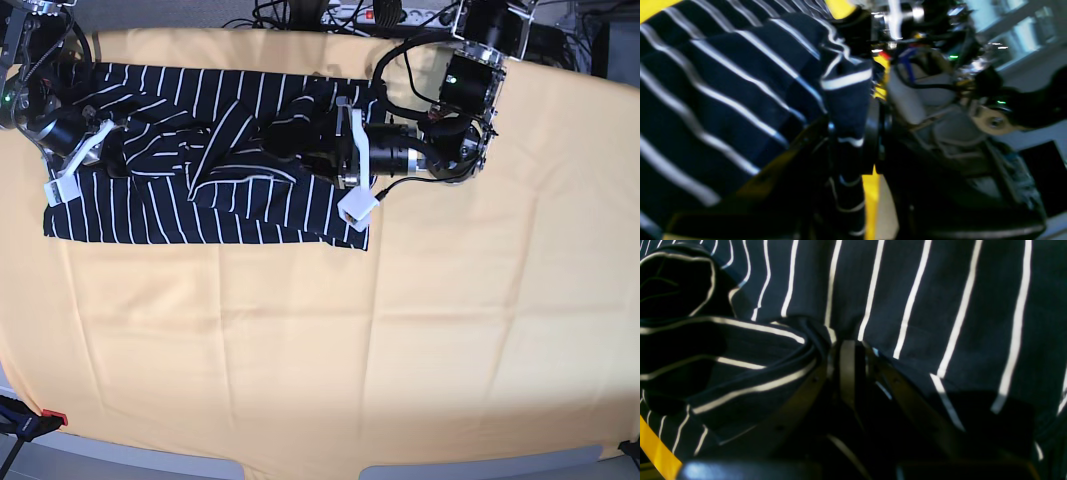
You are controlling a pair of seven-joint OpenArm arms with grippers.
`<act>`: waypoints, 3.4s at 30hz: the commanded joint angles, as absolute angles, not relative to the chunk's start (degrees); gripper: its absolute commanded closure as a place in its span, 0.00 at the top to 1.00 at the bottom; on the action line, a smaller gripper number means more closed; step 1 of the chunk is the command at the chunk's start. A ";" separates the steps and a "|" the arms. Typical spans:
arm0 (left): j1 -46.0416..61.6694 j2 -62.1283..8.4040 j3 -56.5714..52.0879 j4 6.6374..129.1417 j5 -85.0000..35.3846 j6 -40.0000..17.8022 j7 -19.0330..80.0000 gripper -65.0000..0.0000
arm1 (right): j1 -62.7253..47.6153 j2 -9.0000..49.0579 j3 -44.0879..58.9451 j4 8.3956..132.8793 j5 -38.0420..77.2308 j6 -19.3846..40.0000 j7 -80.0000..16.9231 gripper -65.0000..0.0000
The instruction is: Fold the T-shirt properly
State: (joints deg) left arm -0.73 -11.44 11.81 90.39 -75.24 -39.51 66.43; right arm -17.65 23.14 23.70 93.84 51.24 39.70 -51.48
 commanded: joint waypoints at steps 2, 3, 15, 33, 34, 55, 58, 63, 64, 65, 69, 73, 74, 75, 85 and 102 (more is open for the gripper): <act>-1.26 -11.42 12.95 91.39 -77.19 -40.00 68.14 0.15 | -17.32 24.14 24.03 94.65 52.51 40.00 -50.59 0.10; -1.26 -11.42 13.58 91.39 -77.14 -40.00 69.01 0.15 | -17.32 24.12 24.03 94.65 52.51 40.00 -50.59 0.10; -2.83 -11.42 14.81 91.92 -85.00 -40.00 72.12 0.48 | -17.32 24.14 24.03 94.65 52.56 40.00 -50.59 0.29; -1.96 -11.88 2.96 91.74 -55.61 -40.00 63.72 0.00 | -14.59 24.62 33.23 109.43 53.60 40.00 -50.33 0.33; -1.48 -12.27 2.98 91.74 -53.47 -40.00 61.93 0.00 | -14.66 24.60 34.94 109.40 52.21 40.00 -50.37 0.34; 0.84 -15.55 2.96 91.74 -41.30 -37.87 53.80 0.00 | -16.34 24.21 42.61 74.30 70.08 40.00 -62.72 0.60; 0.82 -15.55 2.96 91.74 -41.41 -37.87 53.80 0.00 | -16.34 23.20 41.28 74.28 70.57 40.00 -63.07 0.60; 0.82 -15.55 2.96 91.77 -42.35 -37.87 53.78 0.00 | -16.16 22.87 35.11 74.28 70.50 40.00 -63.05 0.57; 0.82 -15.55 2.96 91.77 -42.81 -37.87 53.78 0.00 | -16.14 22.90 34.13 74.30 70.50 40.00 -63.05 0.50; 0.80 -15.55 2.96 91.77 -42.94 -37.87 53.80 0.00 | -15.84 22.90 33.61 74.30 70.50 40.00 -63.09 0.40; 0.75 -15.57 2.66 91.77 -42.96 -37.87 53.78 0.00 | -14.52 23.27 34.33 74.43 70.28 40.00 -63.26 0.00; 0.60 -15.57 0.89 91.88 -46.39 -37.87 53.82 0.00 | -13.96 24.71 36.16 76.01 70.28 40.00 -63.09 0.00; 0.40 -15.55 -0.08 91.88 -47.97 -37.87 53.82 0.00 | -13.98 25.32 36.60 76.82 70.26 40.00 -63.09 0.00; 0.14 -15.55 -1.26 91.88 -49.71 -37.87 53.87 0.00 | -13.98 25.91 37.06 77.73 69.97 40.00 -63.13 0.00; -0.93 -15.59 -15.70 91.88 -63.05 -37.89 57.80 0.00 | -13.98 30.33 43.40 90.54 59.09 40.00 -61.49 0.00; 3.99 -19.20 -16.21 91.81 -61.19 -37.91 58.65 0.00 | -19.70 20.36 47.62 129.95 63.24 33.65 -64.55 0.00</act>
State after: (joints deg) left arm 4.67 -18.59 -15.86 90.96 -59.96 -37.58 59.88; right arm -19.92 19.38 47.13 129.23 62.24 33.82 -66.08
